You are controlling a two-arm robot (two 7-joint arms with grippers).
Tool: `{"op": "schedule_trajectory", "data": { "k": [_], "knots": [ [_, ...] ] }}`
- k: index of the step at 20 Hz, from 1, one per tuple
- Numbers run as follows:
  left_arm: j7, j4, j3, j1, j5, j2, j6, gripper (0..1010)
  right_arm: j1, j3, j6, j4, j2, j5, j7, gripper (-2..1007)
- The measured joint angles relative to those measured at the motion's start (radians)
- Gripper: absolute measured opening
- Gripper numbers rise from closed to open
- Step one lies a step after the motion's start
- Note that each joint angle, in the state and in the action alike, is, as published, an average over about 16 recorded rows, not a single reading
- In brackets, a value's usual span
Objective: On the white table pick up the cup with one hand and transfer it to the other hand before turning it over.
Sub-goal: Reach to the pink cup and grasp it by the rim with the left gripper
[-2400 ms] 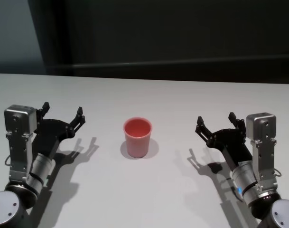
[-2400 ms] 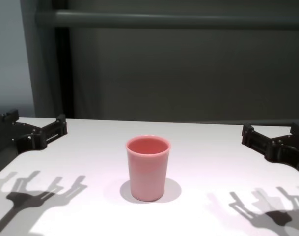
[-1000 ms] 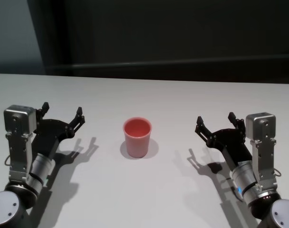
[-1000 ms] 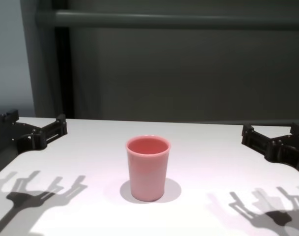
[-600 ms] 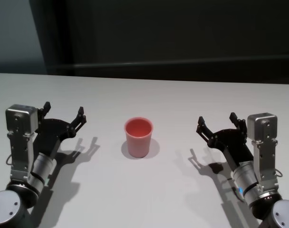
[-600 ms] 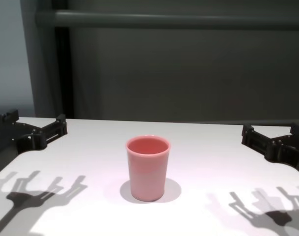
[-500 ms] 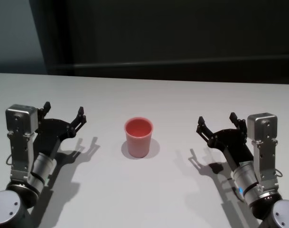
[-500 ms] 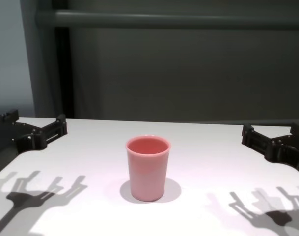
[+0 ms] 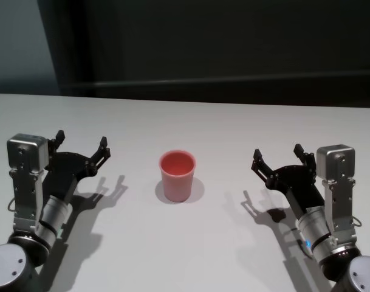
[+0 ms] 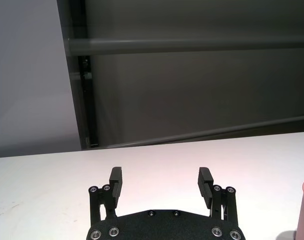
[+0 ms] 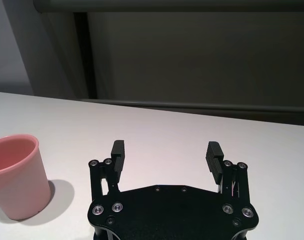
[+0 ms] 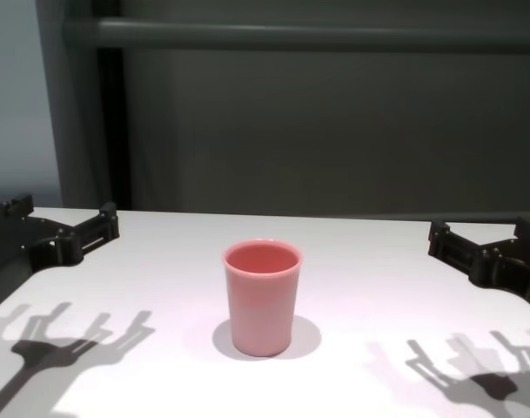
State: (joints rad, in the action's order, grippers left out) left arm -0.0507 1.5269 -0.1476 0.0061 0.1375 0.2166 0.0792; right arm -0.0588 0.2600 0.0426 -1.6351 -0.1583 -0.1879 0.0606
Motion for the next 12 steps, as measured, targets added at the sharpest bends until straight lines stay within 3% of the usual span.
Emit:
{"op": "schedule_trajectory", "data": {
  "k": [12],
  "knots": [
    [0.0, 0.0, 0.0, 0.0, 0.0, 0.0, 0.0, 1001, 0.0, 0.0, 0.0, 0.0, 0.0, 0.0, 0.0, 1002]
  ]
}}
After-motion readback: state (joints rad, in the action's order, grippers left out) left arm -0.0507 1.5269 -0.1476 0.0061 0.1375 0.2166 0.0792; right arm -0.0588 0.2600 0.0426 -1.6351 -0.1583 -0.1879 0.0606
